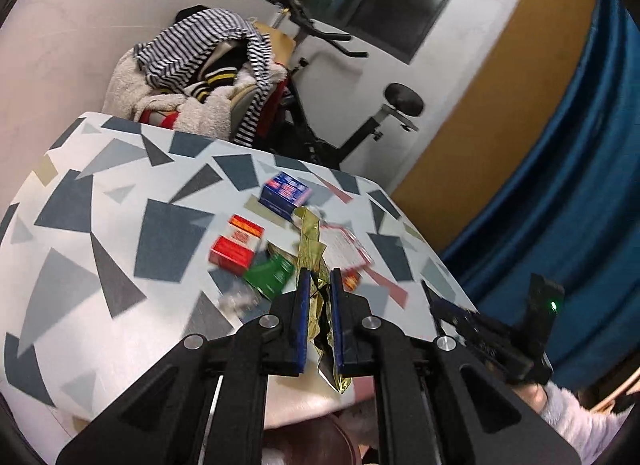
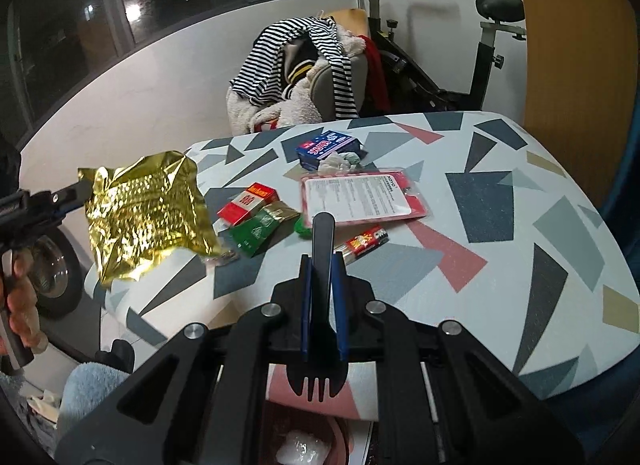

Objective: Collect trash
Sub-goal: 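Grasp the gold foil wrapper with the left tool while the right tool holds the fork, then lower both tools into the brown bin and release the fork and foil wrapper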

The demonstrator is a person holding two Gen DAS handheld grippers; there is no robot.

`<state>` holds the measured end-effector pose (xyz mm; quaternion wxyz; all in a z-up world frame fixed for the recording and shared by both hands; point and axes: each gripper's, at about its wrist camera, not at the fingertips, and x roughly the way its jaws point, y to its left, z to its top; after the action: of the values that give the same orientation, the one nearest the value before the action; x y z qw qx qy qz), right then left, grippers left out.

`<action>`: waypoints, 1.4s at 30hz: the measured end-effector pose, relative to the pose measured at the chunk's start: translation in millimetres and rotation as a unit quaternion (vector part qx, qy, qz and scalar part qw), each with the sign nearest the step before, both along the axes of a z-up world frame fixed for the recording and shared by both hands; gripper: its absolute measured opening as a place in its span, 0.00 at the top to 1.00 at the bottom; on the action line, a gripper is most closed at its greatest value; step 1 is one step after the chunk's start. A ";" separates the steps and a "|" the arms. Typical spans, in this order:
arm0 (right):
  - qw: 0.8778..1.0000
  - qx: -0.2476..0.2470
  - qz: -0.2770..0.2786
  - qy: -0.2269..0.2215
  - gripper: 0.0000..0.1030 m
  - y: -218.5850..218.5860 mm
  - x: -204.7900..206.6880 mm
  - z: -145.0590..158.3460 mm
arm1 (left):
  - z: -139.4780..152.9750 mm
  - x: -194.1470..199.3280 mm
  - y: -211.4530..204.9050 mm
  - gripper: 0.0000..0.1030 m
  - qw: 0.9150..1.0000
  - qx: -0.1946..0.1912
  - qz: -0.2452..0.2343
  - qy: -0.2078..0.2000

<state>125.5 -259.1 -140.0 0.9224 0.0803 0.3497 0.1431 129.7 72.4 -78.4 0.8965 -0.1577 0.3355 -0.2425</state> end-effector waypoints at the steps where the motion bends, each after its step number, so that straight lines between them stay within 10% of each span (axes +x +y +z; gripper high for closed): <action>1: 1.000 0.000 0.001 -0.001 0.87 0.3 -5.1 0.9 | 0.5 -9.0 -1.7 0.90 1.000 0.000 -0.009 -0.005; 18: 1.000 -0.002 0.017 -0.010 0.87 5.2 -56.5 7.3 | -38.2 -94.4 -13.8 0.90 0.995 0.016 -0.093 0.003; 42: 0.999 0.000 0.038 0.026 0.87 21.3 -68.5 -30.1 | -134.6 -105.1 -38.9 0.81 0.981 0.099 -0.143 0.092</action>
<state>57.0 -237.8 -170.1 0.9066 0.0710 0.3767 0.1764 24.6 33.4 -213.0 0.8291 -0.0406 0.4581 -0.3179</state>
